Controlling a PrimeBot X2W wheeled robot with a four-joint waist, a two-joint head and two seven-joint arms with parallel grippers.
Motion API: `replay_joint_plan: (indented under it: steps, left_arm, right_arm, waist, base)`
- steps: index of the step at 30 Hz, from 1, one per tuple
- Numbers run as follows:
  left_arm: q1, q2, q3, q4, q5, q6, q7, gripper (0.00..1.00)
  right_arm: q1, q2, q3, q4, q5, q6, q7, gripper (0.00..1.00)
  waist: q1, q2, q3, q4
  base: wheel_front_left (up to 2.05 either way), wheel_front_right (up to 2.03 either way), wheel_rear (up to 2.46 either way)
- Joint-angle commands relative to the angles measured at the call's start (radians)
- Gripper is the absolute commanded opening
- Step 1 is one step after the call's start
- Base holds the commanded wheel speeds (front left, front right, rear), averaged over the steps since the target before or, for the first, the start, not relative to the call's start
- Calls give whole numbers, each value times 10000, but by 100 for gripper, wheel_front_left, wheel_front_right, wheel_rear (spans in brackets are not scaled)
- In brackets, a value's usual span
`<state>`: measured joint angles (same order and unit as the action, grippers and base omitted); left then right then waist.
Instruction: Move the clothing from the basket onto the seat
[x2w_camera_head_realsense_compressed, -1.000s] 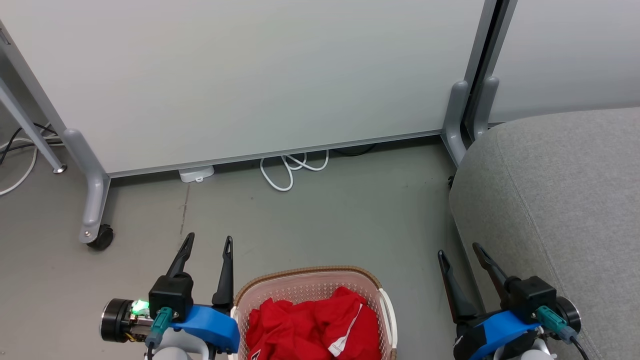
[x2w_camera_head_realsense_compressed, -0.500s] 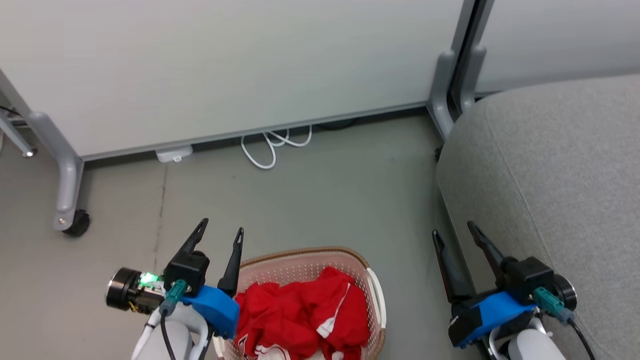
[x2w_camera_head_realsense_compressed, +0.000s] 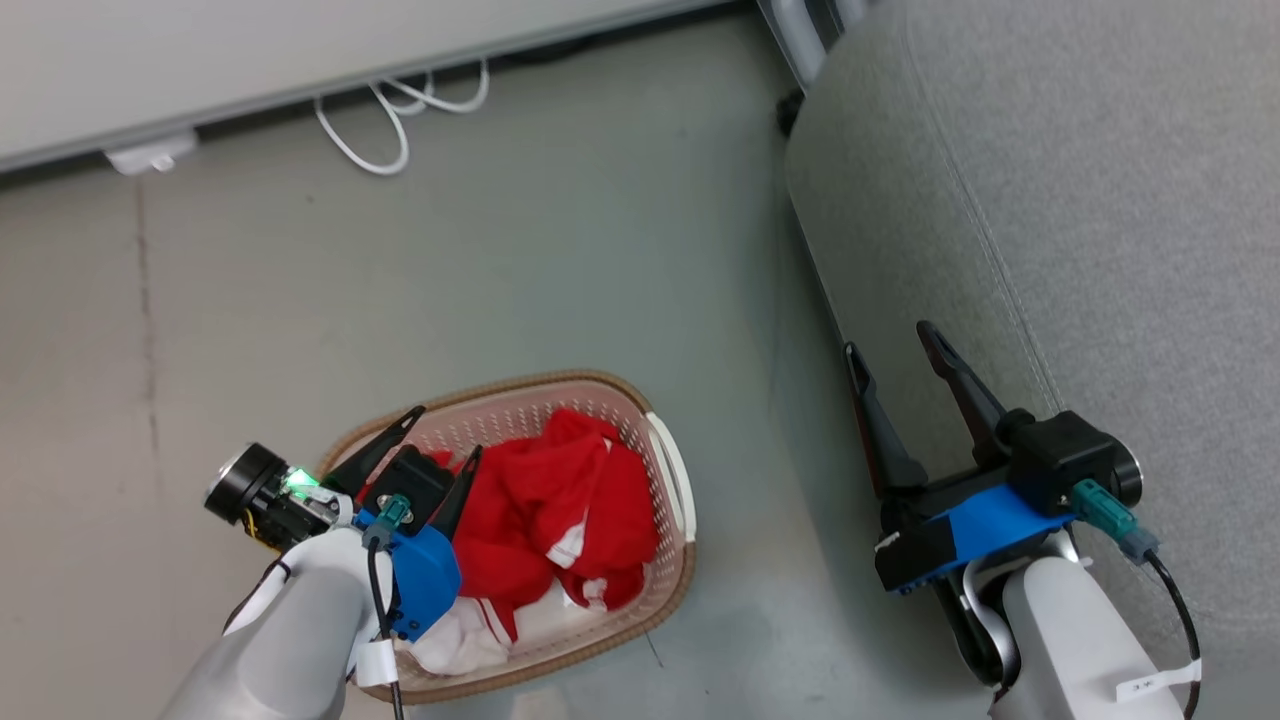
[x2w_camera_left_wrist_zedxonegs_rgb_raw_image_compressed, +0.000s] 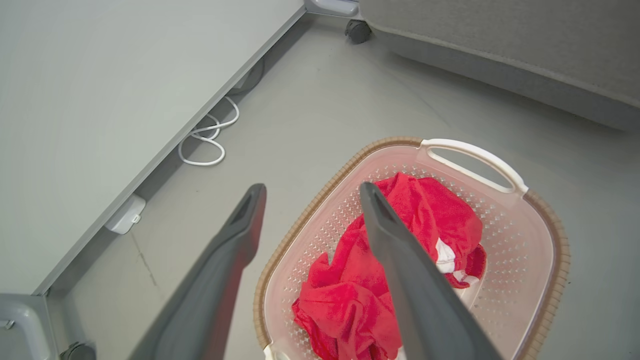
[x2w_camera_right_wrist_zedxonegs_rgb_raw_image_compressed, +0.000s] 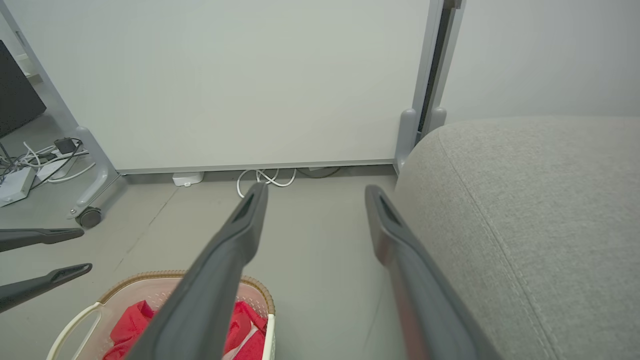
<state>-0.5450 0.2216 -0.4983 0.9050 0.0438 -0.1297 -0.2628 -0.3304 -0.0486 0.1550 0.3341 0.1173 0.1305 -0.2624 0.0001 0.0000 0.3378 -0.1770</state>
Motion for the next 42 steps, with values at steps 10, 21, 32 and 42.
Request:
replay_joint_plan:
  steps: [10,21,32,42]
  left_arm:
    - [-1695,248,-3308,2507,-606,-6,45,100]
    - [-2715,566,-6024,3569,-1202,-5,1030,100]
    - [-3613,1137,-7748,3709,-1318,-6,2198,100]
    - [-4000,1184,-7850,3748,-1082,-6,3044,100]
  right_arm:
    - [-1017,-30,317,-365,247,4,-38,100]
    - [-1716,-30,504,-685,409,4,-38,100]
    - [-2086,-27,477,-941,533,4,-38,100]
    - [-2283,-29,506,-1074,648,4,-38,100]
  waist:
    - [-1,0,2302,-891]
    - [-1,0,3699,-1194]
    - [-1,0,4987,-1405]
    - [-1,0,5591,-1487]
  base:
    - [0,0,0]
    - [0,0,0]
    - [0,0,0]
    - [0,0,0]
